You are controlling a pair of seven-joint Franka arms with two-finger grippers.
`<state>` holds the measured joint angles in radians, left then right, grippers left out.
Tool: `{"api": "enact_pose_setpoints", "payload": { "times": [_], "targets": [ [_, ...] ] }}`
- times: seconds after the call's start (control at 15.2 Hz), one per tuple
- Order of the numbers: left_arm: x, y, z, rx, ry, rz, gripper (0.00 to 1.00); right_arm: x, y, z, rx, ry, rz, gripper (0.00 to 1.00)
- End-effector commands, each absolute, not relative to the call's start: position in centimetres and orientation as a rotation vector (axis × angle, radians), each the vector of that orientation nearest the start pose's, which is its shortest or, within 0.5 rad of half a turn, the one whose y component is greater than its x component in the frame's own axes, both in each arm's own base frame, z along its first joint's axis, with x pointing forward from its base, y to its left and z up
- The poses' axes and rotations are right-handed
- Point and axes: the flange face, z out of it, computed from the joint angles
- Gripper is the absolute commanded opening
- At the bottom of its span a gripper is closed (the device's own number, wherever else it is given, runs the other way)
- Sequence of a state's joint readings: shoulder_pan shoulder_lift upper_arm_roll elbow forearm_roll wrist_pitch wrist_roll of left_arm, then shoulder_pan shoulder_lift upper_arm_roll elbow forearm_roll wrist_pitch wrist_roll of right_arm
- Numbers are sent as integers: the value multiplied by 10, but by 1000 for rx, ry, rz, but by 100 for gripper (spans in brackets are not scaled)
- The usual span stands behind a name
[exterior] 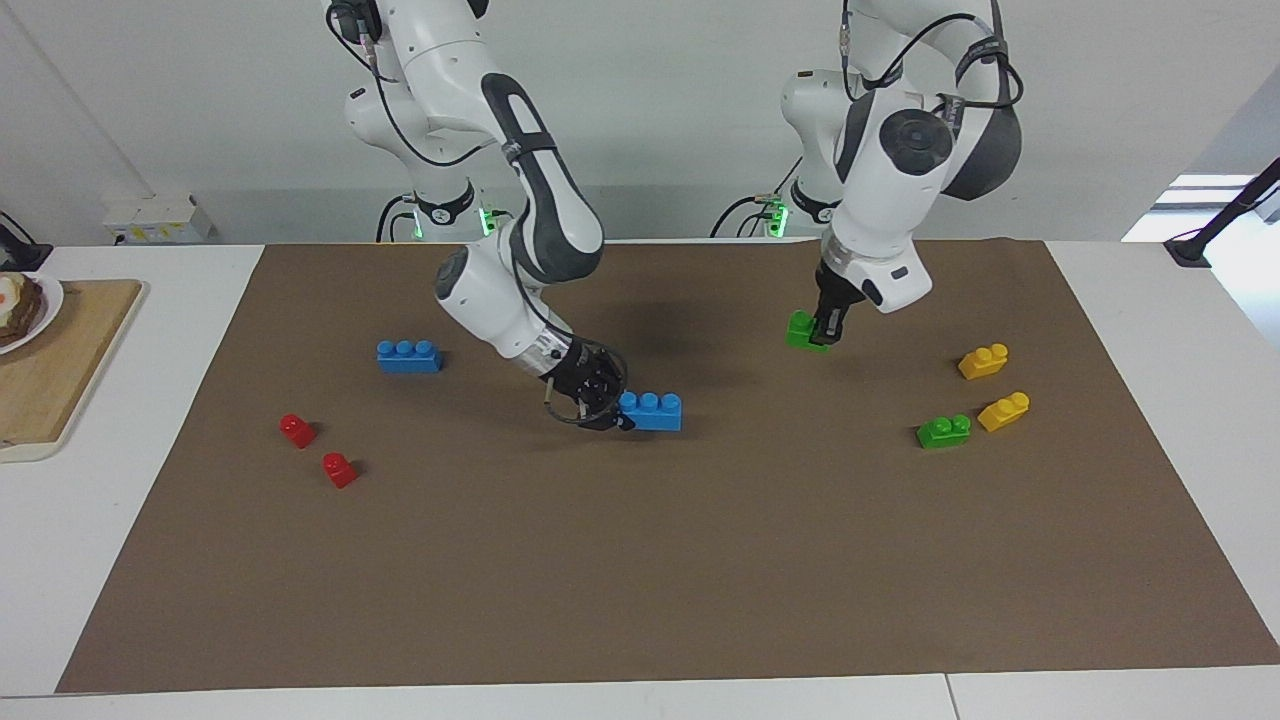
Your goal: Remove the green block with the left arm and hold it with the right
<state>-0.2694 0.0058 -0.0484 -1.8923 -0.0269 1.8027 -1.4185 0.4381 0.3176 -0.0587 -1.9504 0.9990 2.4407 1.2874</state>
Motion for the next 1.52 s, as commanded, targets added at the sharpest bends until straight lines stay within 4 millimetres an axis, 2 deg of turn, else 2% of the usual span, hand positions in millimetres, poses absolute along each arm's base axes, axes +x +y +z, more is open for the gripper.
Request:
{"api": "enact_pose_setpoints", "payload": {
  "times": [0.0,0.2,0.26,0.33,0.4,0.53,0.66,0.79,0.86,1.06,1.12,1.25,1.32,1.45],
  "targets": [
    [509,-124,490,-2737,-1463,169,0,612,168,362,-1780,1816,534,0],
    [510,-88,485,-2868,-1199,202,0,628,106,383,-1793,1827,573,0],
    [511,-75,484,-2915,-1095,211,0,630,79,385,-1785,1831,585,0],
    [510,-63,482,-2962,-977,221,0,630,57,383,-1794,1814,593,0],
    [509,-49,480,-3005,-863,227,0,625,43,379,-1809,1797,607,0],
    [509,-21,471,-3077,-645,233,0,616,-12,367,-1794,1811,612,0],
    [509,-13,454,-3133,-382,237,0,610,-46,356,-1811,1805,611,0],
    [505,-9,430,-3146,-316,205,0,605,-62,337,-1821,1809,619,0],
    [501,-2,415,-3151,-308,180,0,606,-64,327,-1824,1817,617,0],
    [492,2,387,-3160,-233,190,0,605,-69,302,-1824,1847,600,0],
    [489,3,383,-3166,-165,201,0,603,-68,291,-1837,1843,601,0],
    [485,6,371,-3166,-146,213,0,599,-74,277,-1858,1827,586,0],
    [482,9,365,-3168,-137,205,0,597,-85,270,-1845,1839,591,0],
    [480,17,362,-3167,-152,226,0,595,-92,268,-1833,1848,600,0]
  ]
}}
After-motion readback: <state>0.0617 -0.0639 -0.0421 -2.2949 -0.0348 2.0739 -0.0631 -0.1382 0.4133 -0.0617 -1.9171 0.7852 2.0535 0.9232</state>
